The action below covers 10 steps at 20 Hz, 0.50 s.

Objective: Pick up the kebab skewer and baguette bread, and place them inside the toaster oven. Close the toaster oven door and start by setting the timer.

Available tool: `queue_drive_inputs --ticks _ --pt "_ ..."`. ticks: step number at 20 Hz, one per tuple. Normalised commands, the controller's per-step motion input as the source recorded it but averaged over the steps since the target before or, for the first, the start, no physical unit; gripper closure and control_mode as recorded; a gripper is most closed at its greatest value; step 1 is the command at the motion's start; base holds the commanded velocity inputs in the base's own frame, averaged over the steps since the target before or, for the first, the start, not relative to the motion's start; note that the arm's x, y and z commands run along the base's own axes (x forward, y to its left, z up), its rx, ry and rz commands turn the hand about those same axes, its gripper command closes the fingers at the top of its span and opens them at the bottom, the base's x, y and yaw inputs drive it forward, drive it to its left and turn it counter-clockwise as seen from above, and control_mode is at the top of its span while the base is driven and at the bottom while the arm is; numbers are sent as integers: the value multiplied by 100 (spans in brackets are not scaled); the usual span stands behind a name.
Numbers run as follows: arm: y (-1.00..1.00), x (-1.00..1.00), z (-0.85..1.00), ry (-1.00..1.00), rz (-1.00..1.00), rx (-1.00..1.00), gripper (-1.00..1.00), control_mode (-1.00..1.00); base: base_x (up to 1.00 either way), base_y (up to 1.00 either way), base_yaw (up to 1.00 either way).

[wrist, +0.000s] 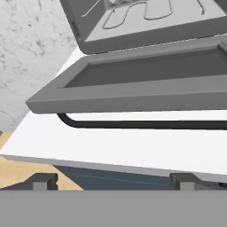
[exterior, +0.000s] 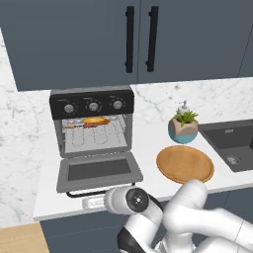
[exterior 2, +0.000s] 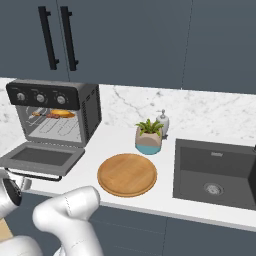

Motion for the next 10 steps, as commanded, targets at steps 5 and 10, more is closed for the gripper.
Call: queue_drive_inputs --ticks 5,10 --pt "10 27 -25 0 0 0 -100 -100 0 0 0" --pt "0 19 -37 -4 0 0 -100 -100 0 0 0"
